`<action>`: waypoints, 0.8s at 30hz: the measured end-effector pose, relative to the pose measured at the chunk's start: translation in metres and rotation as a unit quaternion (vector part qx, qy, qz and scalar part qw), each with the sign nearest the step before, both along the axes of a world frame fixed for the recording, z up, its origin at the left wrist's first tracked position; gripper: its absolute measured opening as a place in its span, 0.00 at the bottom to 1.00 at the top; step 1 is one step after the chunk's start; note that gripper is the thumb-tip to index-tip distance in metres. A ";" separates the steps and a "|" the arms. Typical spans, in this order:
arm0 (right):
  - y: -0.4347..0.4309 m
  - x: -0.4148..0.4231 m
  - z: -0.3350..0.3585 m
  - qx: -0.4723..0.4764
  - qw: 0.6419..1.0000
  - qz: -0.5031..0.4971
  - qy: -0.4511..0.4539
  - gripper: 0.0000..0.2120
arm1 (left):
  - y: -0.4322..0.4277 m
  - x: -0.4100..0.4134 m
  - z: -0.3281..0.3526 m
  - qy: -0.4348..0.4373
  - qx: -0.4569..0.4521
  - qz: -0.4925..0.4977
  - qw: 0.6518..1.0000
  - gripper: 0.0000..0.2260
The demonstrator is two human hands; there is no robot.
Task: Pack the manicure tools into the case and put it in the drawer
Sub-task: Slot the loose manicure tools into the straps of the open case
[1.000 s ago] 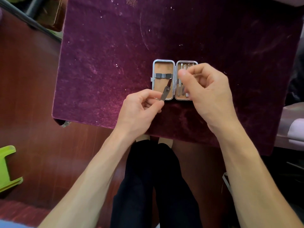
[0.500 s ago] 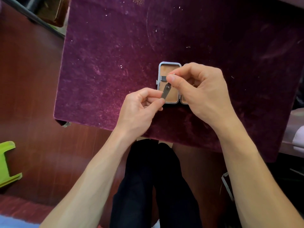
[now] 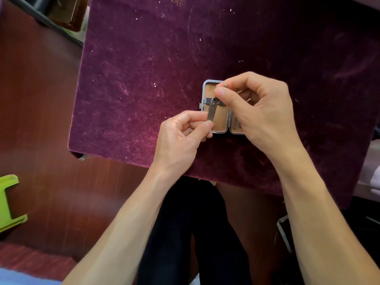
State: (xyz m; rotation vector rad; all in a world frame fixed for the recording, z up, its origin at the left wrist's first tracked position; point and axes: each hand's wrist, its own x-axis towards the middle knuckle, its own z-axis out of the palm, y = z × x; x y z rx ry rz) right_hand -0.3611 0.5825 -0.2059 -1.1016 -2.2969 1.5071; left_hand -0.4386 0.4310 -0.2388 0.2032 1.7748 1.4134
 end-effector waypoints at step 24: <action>0.050 -0.048 -0.023 0.117 0.990 0.078 -0.012 0.04 | -0.009 -0.005 -0.050 0.569 -0.206 -0.205 0.769 0.38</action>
